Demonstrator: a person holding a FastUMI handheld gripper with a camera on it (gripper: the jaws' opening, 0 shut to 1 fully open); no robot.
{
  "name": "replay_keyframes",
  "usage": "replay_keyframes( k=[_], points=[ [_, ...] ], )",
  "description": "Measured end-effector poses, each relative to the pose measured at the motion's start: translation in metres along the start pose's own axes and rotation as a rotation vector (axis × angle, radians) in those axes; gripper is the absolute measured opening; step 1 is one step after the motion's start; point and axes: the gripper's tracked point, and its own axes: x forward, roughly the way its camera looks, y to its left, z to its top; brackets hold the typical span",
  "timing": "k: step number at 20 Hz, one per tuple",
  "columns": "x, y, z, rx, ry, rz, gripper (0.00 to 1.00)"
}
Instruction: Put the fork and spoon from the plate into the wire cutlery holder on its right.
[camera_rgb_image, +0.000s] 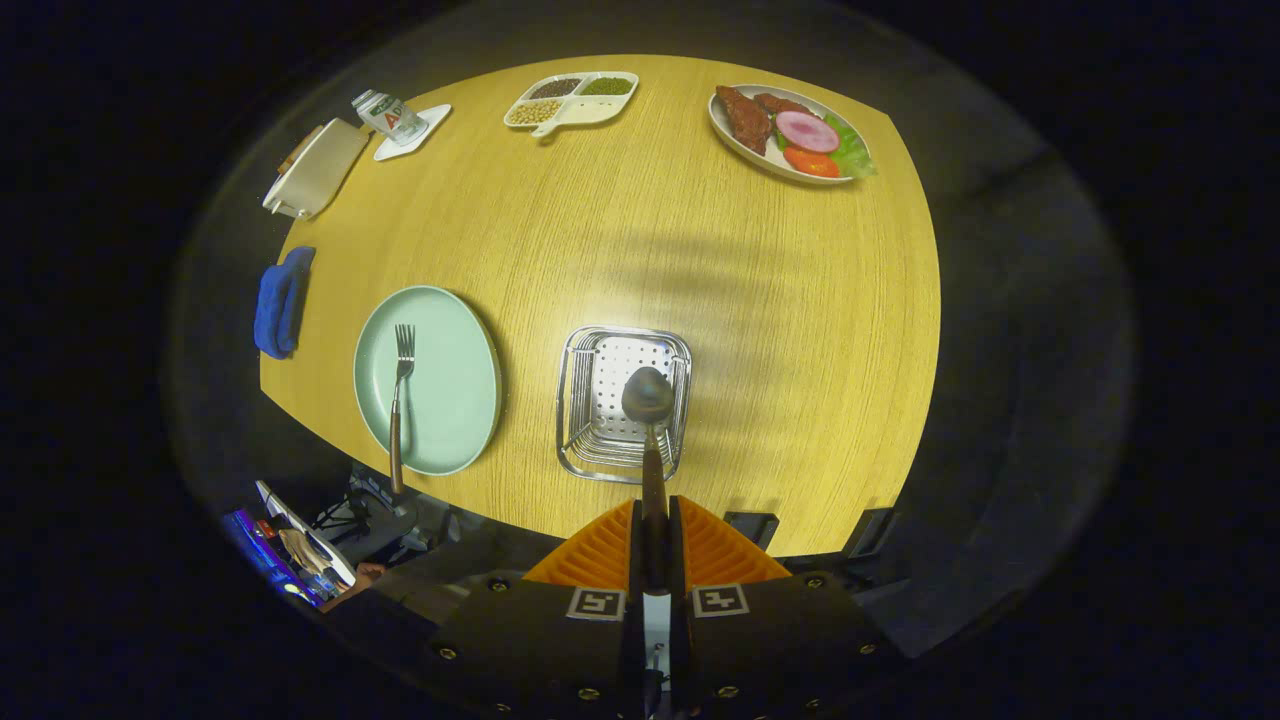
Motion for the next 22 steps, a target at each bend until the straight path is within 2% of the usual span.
replay_keyframes(
  k=[6, 13, 19, 22],
  points=[
    [-0.039, 0.011, 0.003, 0.027, -0.103, 0.035, 0.16],
    [-0.067, 0.077, -0.01, -0.032, -0.143, 0.106, 0.16],
    [-0.059, 0.135, -0.018, -0.101, -0.133, 0.155, 0.16],
    [-0.045, 0.17, -0.023, -0.13, -0.112, 0.2, 0.21]
  ],
)
